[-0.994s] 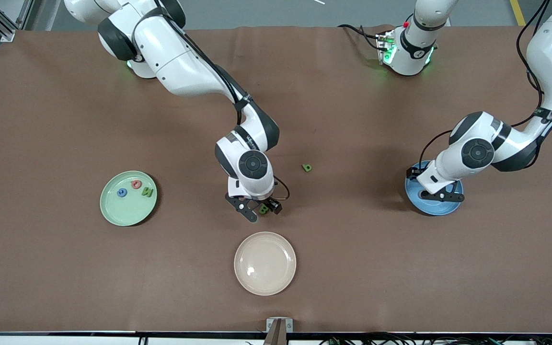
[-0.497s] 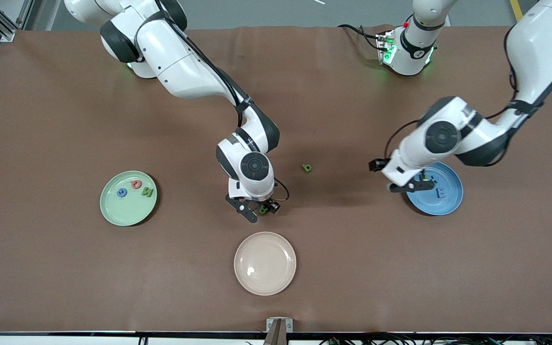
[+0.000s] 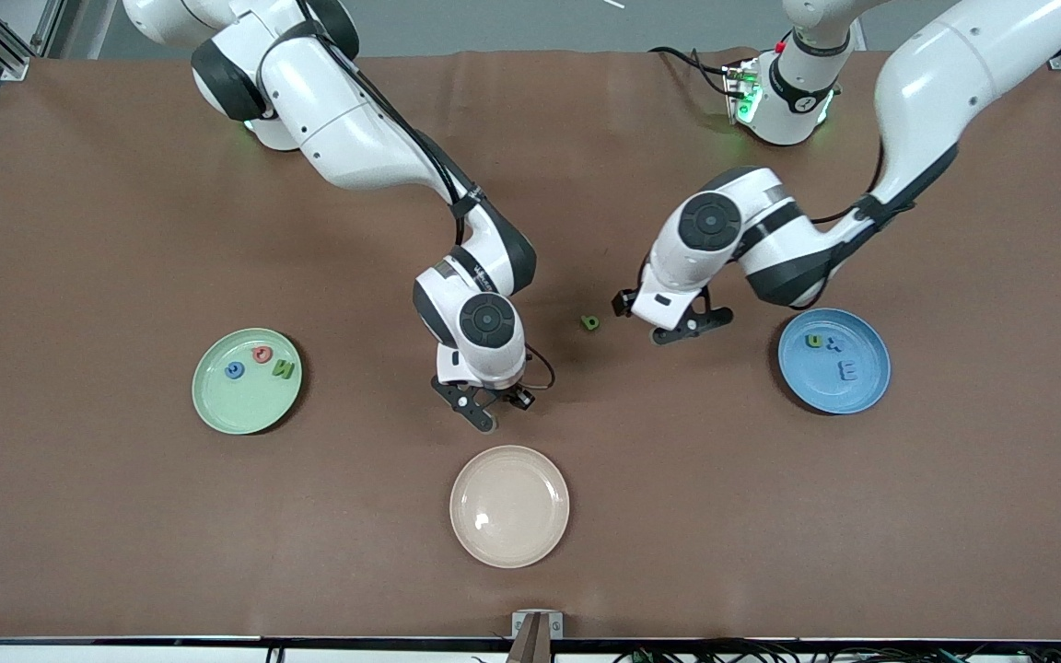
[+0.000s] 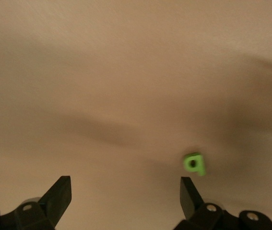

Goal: Sort upper and lower case letters into plates
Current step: 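Reach the right gripper to the green B while the left reaches q, then grasp the green B with the right gripper while the left grasps q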

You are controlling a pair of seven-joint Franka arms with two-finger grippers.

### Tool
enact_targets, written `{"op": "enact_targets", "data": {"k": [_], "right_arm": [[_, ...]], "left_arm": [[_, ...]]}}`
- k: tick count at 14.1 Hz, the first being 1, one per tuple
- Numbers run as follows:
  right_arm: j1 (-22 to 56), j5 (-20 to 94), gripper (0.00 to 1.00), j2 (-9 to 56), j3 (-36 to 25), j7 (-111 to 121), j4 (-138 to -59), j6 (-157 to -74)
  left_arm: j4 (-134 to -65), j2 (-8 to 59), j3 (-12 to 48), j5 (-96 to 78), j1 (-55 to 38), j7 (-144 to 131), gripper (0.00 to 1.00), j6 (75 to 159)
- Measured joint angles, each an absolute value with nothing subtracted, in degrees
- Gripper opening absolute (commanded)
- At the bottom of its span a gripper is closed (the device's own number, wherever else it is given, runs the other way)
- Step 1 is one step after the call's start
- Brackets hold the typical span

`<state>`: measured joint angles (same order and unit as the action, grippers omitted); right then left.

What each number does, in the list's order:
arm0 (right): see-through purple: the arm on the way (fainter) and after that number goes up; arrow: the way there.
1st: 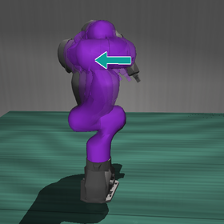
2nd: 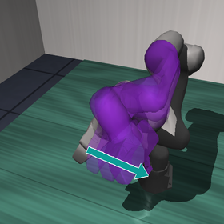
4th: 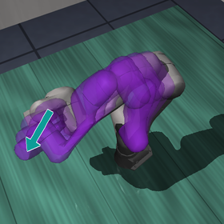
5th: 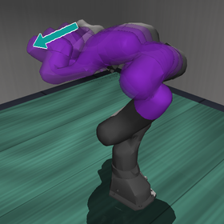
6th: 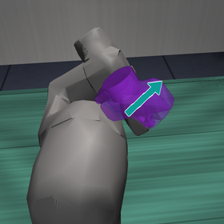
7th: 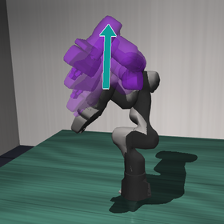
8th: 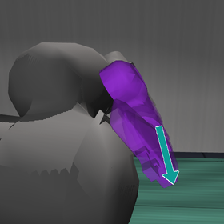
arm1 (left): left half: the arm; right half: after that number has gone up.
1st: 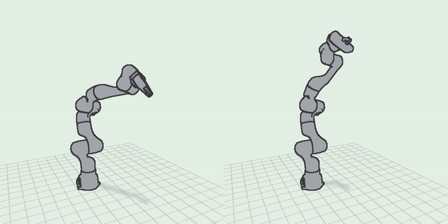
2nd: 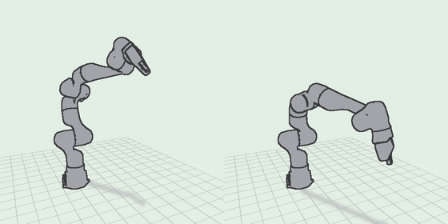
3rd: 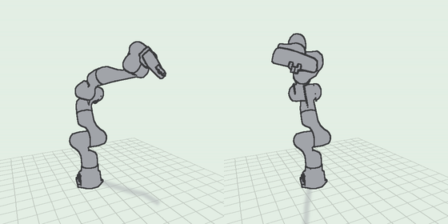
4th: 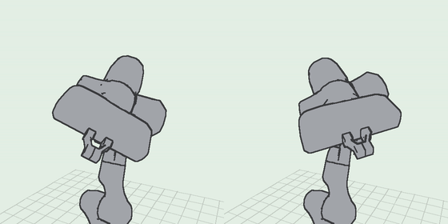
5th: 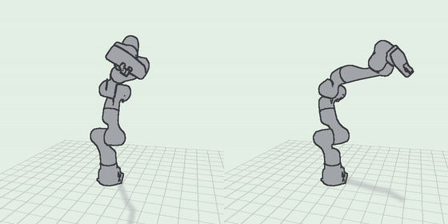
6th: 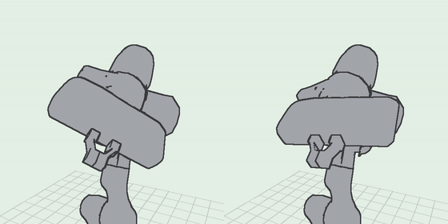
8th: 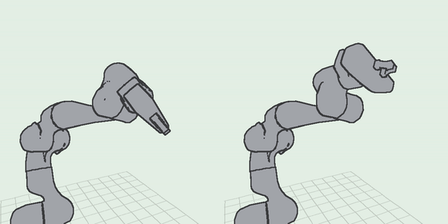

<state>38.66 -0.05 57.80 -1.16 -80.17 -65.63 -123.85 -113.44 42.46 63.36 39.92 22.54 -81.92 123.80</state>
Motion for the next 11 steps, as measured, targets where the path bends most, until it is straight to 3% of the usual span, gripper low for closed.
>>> {"op": "enact_targets", "data": {"k": [4,5,6,7,9,11], "right_arm": [[36.9,0.0,0.03,57.6,-1.5,-79.1,-65.4,-123.3],[36.6,0.0,0.18,57.5,-1.5,-79.0,-65.3,-123.1],[36.4,0.0,0.53,57.3,-1.5,-78.9,-65.2,-122.9],[36.3,0.0,0.68,57.2,-1.5,-78.9,-65.0,-122.9],[35.7,0.0,0.78,57.2,-1.5,-78.9,-64.9,-122.9],[35.1,0.0,0.81,57.2,-1.5,-78.3,-64.9,-123.0]], "left_arm": [[-110.8,42.6,52.7,39.9,8.6,-94.5,0.99,130.1],[-110.0,42.7,50.5,39.8,5.6,-96.0,0.99,130.7],[-109.1,42.9,48.9,39.8,3.2,-96.9,0.99,130.9],[-108.1,43.4,47.9,39.8,1.6,-97.2,0.99,130.9],[-106.3,44.5,46.4,39.8,-0.4,-97.2,0.98,130.9],[-105.2,45.5,44.2,39.8,-2.3,-97.2,0.88,131.0]]}}
